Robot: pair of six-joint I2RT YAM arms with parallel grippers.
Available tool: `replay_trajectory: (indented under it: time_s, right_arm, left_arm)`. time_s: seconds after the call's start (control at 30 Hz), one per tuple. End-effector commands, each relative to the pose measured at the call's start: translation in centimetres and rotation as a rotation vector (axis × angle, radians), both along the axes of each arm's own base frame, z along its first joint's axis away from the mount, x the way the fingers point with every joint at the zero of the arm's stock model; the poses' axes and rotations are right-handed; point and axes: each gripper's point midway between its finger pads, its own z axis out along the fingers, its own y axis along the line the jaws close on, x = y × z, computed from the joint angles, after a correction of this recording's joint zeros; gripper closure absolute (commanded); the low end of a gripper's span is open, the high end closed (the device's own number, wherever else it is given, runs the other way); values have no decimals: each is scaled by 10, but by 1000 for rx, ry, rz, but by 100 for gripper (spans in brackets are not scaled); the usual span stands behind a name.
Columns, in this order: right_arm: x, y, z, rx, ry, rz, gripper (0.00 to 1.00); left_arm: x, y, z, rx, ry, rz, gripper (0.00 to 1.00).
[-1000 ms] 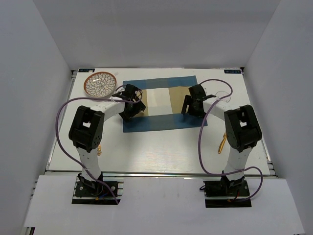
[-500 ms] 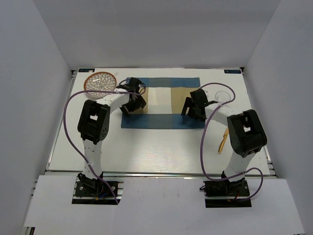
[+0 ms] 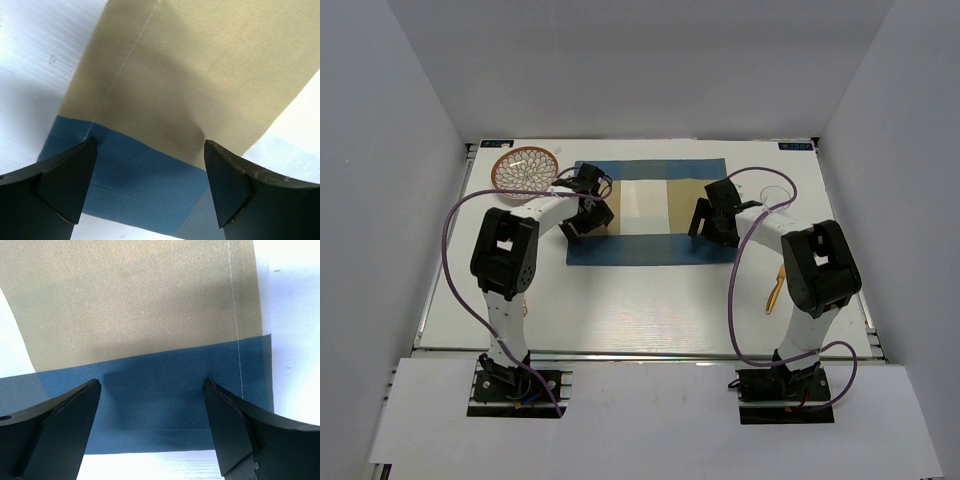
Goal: Set the dinner table for one person
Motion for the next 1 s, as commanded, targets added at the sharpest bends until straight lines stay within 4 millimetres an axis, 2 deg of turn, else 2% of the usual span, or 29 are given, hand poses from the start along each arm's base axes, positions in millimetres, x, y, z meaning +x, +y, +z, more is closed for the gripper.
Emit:
replay_trajectory:
  time_s: [0.0, 0.17, 0.27, 0.37, 0.4, 0.5, 0.53, 0.57, 0.6, 0.63, 0.7, 0.73, 0.77, 0.8, 0.83, 0.87, 0.93, 0.97]
  right_arm:
    - [-35, -11, -25, -55, 165, -1, 11]
    - [-31, -9, -11, -40, 137, -4, 11]
    - [-28, -3, 4, -9, 101, 8, 11]
    - [-16, 10, 33, 60, 10, 45, 11]
    - [-11, 13, 48, 73, -35, 70, 11]
    - [-4, 26, 85, 129, -124, 152, 11]
    - [-7, 33, 93, 164, -140, 192, 11]
    - [-12, 41, 114, 213, -190, 237, 11]
    - [-18, 48, 125, 244, -221, 294, 11]
    - [-32, 62, 136, 319, -235, 375, 11]
    - [-56, 76, 166, 413, -321, 521, 11]
    - [-77, 88, 181, 498, -321, 616, 11]
    - [-94, 93, 203, 543, -364, 678, 11]
    - [-107, 96, 208, 587, -374, 714, 11]
    - [-125, 100, 221, 655, -385, 777, 11]
    - [-145, 99, 243, 693, -445, 824, 11]
    - [-170, 96, 253, 753, -461, 863, 11]
    - [-188, 90, 273, 772, -527, 890, 11]
  left_arm:
    - [-6, 11, 18, 20, 2, 15, 2]
    - [4, 9, 42, 11, -55, 1, 2]
    - [10, 10, 59, 24, -72, -7, 2]
    - [11, 11, 81, 14, -116, -8, 2]
    - [11, 12, 94, 7, -145, -4, 2]
    - [7, 19, 115, 14, -188, 32, 2]
    - [6, 31, 128, 25, -219, 82, 2]
    - [5, 39, 135, 30, -235, 119, 2]
    - [4, 47, 138, 38, -244, 149, 2]
    - [2, 65, 149, 57, -273, 211, 2]
    - [-3, 83, 148, 45, -285, 315, 2]
    - [-4, 92, 154, 31, -306, 350, 2]
    - [-7, 107, 147, 20, -299, 411, 2]
    - [-4, 116, 149, 11, -319, 448, 2]
    - [-5, 124, 150, -10, -337, 501, 2]
    - [-3, 140, 148, -22, -344, 547, 2]
    - [7, 151, 146, -52, -387, 576, 2]
    - [12, 156, 141, -68, -390, 574, 2]
